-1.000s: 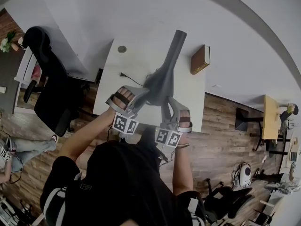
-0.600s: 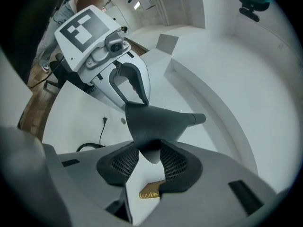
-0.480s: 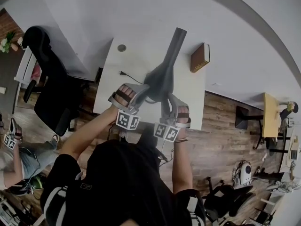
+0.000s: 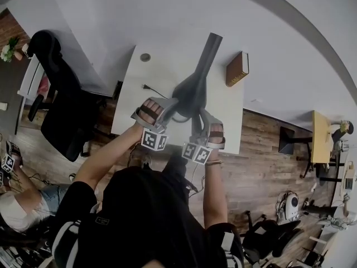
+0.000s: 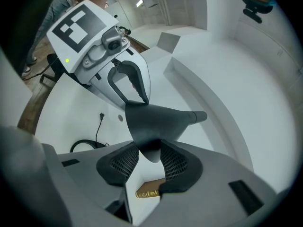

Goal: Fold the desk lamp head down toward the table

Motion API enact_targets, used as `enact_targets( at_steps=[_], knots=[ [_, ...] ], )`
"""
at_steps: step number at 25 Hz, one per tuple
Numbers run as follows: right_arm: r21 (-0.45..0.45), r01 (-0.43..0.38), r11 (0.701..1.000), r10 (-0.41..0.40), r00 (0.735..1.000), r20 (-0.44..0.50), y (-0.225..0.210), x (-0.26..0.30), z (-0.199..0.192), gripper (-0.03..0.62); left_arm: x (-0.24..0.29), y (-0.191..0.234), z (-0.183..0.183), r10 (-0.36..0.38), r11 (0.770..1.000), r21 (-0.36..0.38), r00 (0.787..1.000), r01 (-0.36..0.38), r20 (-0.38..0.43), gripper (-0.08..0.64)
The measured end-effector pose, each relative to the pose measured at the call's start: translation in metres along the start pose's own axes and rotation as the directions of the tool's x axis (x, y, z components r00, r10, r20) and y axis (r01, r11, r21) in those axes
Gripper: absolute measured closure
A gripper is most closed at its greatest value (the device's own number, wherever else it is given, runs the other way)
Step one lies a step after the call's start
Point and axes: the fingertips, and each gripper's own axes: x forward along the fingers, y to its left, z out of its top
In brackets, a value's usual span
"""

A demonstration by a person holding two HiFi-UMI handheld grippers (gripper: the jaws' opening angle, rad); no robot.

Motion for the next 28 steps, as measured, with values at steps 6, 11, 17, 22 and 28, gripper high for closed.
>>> enact_targets(
  at_steps=[6,11,17,22,28],
  knots=[
    [-0.016,0.005,1.000,-0.005,1.000,0.003,0.002,0.002,-0.002,0.436,0.002,-0.004,-0.002,0.017,1.000,0.010,1.000,-0.017,-0.005,0.414],
    [-0.024,0.008,1.000,-0.008,1.000,0.004,0.006,0.006,-0.004,0.433,0.005,-0.008,-0.006,0.025,0.999,0.023,1.000,-0.025,-0.009,0.414],
    [-0.033,0.020,0.999,-0.020,1.000,-0.007,0.009,0.011,-0.008,0.429,0.009,-0.012,-0.009,0.037,0.999,0.033,0.999,-0.036,-0.023,0.413],
    [-0.044,0.019,0.999,-0.019,1.000,-0.011,0.012,0.017,-0.012,0.425,0.016,-0.015,-0.013,0.052,0.998,0.047,0.998,-0.051,-0.021,0.411],
    [-0.044,0.014,0.999,-0.015,1.000,-0.015,0.016,0.023,-0.016,0.417,0.022,-0.021,-0.019,0.065,0.996,0.065,0.997,-0.063,-0.030,0.407]
  ],
)
